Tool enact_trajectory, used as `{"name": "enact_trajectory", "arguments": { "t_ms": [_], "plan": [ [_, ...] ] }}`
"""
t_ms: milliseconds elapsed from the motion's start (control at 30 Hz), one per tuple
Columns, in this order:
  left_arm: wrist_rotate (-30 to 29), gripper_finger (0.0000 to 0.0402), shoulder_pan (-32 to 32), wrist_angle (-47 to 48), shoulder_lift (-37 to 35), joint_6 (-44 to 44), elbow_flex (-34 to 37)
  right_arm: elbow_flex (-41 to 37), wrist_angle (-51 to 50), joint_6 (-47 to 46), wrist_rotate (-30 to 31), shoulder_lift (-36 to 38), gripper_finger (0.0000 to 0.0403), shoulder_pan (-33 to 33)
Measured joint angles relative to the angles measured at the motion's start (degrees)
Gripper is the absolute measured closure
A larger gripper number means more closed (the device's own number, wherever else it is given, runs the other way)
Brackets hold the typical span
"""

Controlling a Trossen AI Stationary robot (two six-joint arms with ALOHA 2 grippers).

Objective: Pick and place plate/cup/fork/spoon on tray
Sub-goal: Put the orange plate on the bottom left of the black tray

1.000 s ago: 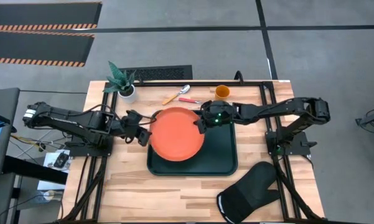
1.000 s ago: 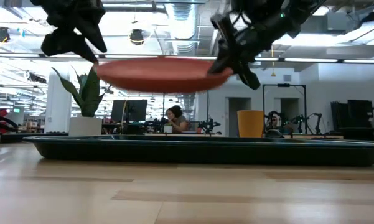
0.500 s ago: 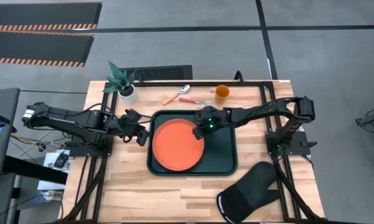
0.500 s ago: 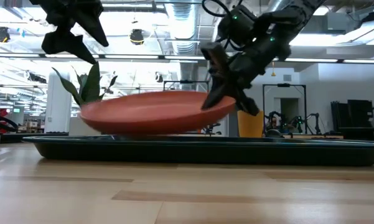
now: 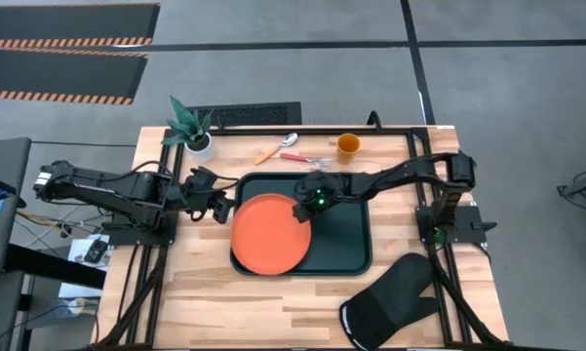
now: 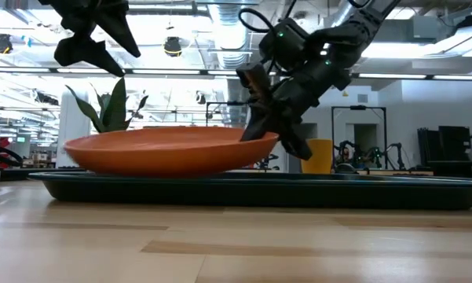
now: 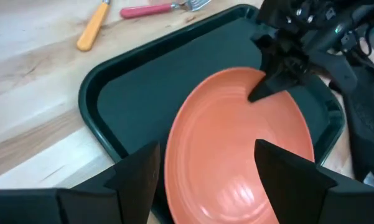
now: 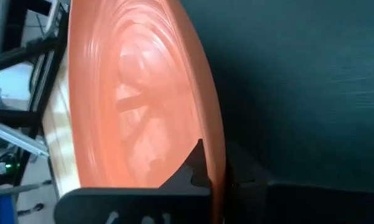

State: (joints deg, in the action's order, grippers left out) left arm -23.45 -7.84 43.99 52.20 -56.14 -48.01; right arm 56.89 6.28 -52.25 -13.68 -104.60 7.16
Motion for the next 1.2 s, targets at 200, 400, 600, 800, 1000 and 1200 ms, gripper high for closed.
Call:
{"name": "enact_trajectory", "arguments": {
  "t_ms": [200,400,600,800,1000,1200],
  "plan": [
    [-0.52,0.0154,0.00,-0.01,-0.08,-0.06,0.00,1.31,-0.01,-0.45,0.19,-1.66,0.0370,-0.70],
    [-0.59,0.0154,0.00,0.04,-0.08,-0.39,0.00,1.28,-0.59,0.36,0.25,-1.47,0.0368,0.17],
    [-0.91,0.0154,0.00,0.04,-0.08,-0.42,0.00,1.28,-4.03,3.88,-1.12,-1.42,0.0340,0.37],
    [-1.32,0.0154,0.00,0.04,-0.08,-0.42,0.00,1.24,-4.05,5.62,-1.52,-1.42,0.0260,0.40],
    [-1.39,0.0154,0.00,0.04,-0.08,-0.43,0.00,1.19,-5.04,5.57,-1.44,-0.41,0.0187,1.93],
    [-1.41,0.0154,0.00,0.12,-0.07,-0.42,0.00,1.24,-8.62,8.11,-0.76,4.83,0.0176,3.65]
  ]
}}
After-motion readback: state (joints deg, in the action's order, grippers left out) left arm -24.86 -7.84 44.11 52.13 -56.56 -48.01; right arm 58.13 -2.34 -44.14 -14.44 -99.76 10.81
